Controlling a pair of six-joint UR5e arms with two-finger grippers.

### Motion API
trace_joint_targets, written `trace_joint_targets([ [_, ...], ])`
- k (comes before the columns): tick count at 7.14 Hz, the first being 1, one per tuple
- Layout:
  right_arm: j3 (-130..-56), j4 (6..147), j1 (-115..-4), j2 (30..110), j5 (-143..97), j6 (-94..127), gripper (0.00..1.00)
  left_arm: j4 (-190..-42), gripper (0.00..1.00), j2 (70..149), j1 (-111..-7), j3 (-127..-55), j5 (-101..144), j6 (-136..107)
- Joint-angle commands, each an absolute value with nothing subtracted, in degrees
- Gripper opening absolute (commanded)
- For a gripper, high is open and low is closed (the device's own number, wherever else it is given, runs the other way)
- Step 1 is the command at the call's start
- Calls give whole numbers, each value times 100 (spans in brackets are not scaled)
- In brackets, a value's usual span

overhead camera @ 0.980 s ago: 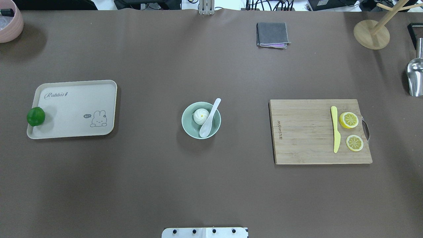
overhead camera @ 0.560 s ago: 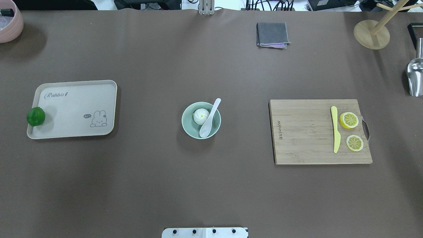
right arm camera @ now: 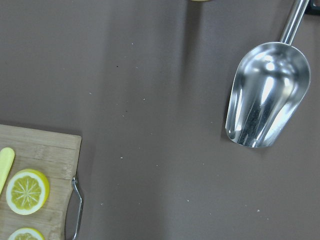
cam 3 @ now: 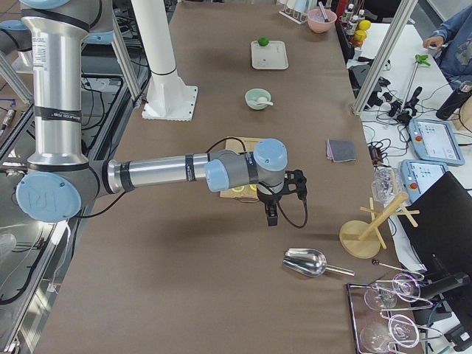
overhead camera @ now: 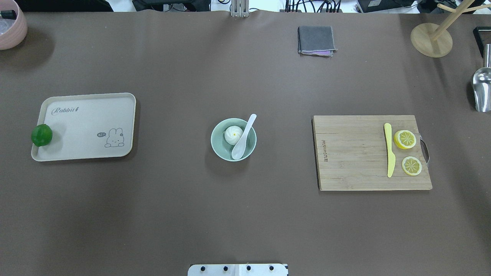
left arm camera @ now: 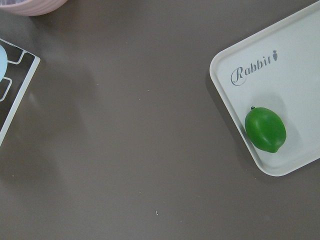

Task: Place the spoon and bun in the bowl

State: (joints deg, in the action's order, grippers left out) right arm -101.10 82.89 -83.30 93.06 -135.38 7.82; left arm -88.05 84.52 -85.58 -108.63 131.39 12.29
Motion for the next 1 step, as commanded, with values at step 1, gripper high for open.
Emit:
trace_joint_targets([
  [1, -10107, 8288, -8323, 9281, -13526, 782, 100, -8807, 98, 8455, -8587, -10907, 13148, 1239],
])
